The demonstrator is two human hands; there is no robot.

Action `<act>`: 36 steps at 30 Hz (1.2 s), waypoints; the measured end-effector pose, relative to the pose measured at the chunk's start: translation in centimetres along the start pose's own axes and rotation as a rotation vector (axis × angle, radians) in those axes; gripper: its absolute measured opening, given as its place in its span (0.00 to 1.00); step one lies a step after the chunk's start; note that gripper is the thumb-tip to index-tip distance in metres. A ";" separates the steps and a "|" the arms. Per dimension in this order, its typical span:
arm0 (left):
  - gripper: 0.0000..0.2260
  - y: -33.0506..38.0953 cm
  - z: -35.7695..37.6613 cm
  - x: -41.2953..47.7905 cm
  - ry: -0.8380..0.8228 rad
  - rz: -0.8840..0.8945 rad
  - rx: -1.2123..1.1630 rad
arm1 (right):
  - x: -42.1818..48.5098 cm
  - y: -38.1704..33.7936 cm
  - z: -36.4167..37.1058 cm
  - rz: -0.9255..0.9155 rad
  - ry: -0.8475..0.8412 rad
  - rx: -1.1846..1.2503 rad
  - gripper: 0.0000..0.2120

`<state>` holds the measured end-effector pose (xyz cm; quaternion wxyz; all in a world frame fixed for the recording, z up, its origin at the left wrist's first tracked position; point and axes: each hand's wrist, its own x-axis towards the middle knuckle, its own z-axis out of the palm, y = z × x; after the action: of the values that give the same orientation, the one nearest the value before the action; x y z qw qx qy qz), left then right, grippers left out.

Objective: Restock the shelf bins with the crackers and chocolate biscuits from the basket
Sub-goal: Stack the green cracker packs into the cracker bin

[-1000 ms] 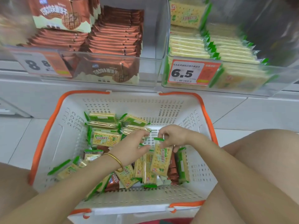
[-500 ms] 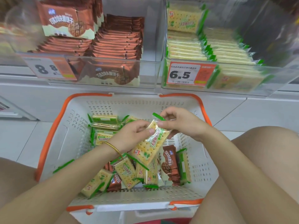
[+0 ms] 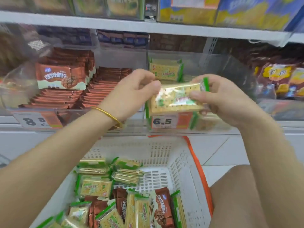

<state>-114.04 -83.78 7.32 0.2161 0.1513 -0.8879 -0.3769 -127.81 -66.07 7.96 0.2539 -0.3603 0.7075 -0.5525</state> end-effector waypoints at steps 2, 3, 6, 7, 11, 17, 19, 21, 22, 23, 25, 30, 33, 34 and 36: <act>0.17 -0.5 0.0 2.0 0.105 0.045 0.231 | 2.4 0.3 -2.0 -0.010 0.173 0.069 0.15; 0.19 -1.0 0.2 2.8 0.085 0.062 0.357 | 3.9 0.8 -2.7 -0.003 0.258 0.014 0.14; 0.22 -2.0 1.5 4.0 -0.041 0.090 0.603 | 8.9 2.7 -3.2 0.018 0.424 -0.192 0.14; 0.22 -2.1 1.9 4.2 -0.066 0.088 0.654 | 10.5 3.1 -3.0 0.028 0.441 -0.241 0.16; 0.19 -2.5 2.6 4.2 -0.086 0.081 0.703 | 15.3 3.7 -1.5 0.057 0.387 -0.433 0.30; 0.18 -3.0 2.9 4.4 -0.086 0.097 0.722 | 18.7 6.0 -0.5 0.018 0.382 -0.561 0.16; 0.17 -3.2 3.1 4.4 -0.081 0.110 0.703 | 19.1 6.5 -0.3 0.042 0.429 -0.562 0.17; 0.17 -3.3 3.1 4.4 -0.067 0.121 0.678 | 19.3 6.6 -0.1 0.048 0.471 -0.545 0.22; 0.16 -3.4 3.1 4.4 -0.061 0.125 0.669 | 19.4 6.5 0.0 0.056 0.487 -0.544 0.25; 0.16 -3.4 3.2 4.4 -0.055 0.130 0.663 | 19.3 6.4 0.1 0.063 0.490 -0.554 0.27; 0.16 -3.4 3.2 4.4 -0.047 0.133 0.659 | 19.3 6.4 0.2 0.076 0.474 -0.585 0.29; 0.15 -3.5 3.3 4.4 -0.038 0.144 0.659 | 19.0 6.2 0.2 0.100 0.484 -0.561 0.33; 0.15 -3.5 3.2 4.4 -0.055 0.125 0.689 | 18.7 6.0 0.3 0.097 0.489 -0.580 0.35; 0.15 -3.5 3.2 4.5 -0.058 0.118 0.699 | 18.6 6.0 0.3 0.094 0.488 -0.584 0.35; 0.15 -3.5 3.2 4.5 -0.056 0.121 0.701 | 18.4 5.8 0.3 0.095 0.492 -0.578 0.36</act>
<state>-119.16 -86.14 3.98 0.1487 0.1532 -0.9761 -0.0397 -140.16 -80.05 2.97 -0.0100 -0.2403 0.8898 -0.3877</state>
